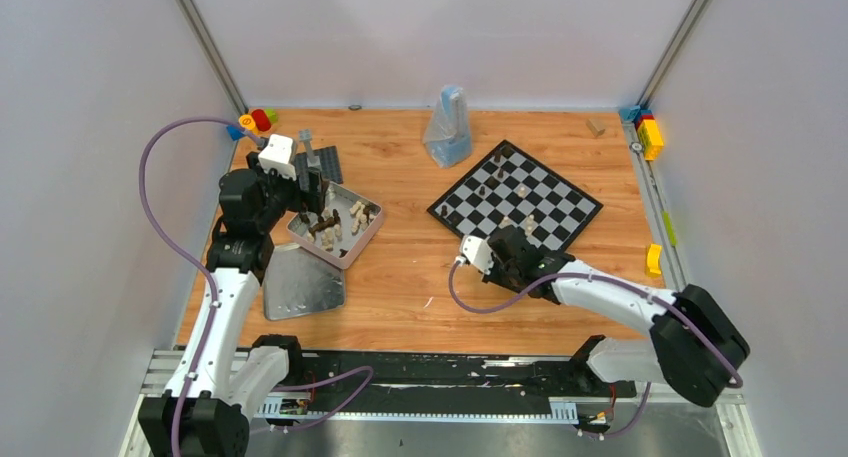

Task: Set up the chess pieces on the board
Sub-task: Move the chessboard to the center of the board.

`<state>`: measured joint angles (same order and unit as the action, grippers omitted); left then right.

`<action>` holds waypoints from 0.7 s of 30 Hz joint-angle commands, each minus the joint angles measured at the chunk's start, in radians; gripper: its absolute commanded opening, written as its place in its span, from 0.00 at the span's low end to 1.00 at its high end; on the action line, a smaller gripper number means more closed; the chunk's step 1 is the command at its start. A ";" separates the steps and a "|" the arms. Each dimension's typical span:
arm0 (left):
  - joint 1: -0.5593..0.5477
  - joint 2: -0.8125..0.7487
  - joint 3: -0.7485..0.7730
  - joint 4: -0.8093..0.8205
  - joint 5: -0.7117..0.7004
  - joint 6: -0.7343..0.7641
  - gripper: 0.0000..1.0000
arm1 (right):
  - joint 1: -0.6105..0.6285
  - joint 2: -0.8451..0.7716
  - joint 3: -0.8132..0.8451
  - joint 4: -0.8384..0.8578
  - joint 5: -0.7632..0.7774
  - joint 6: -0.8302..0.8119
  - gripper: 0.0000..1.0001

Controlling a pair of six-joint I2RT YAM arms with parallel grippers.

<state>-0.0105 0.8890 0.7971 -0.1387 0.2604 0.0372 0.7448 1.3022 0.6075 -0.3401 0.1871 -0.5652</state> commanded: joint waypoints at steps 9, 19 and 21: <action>0.006 0.029 0.010 0.017 0.010 0.034 1.00 | -0.023 -0.264 0.084 -0.246 -0.301 -0.020 0.65; 0.006 0.010 0.013 0.013 0.035 0.021 1.00 | -0.498 0.041 0.532 -0.173 -0.408 0.211 0.65; 0.006 0.003 0.013 0.012 0.041 0.019 1.00 | -0.550 0.136 0.620 -0.168 -0.404 0.281 0.63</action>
<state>-0.0105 0.9199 0.7971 -0.1394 0.2760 0.0544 0.2798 1.3132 1.0824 -0.5529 -0.1860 -0.4442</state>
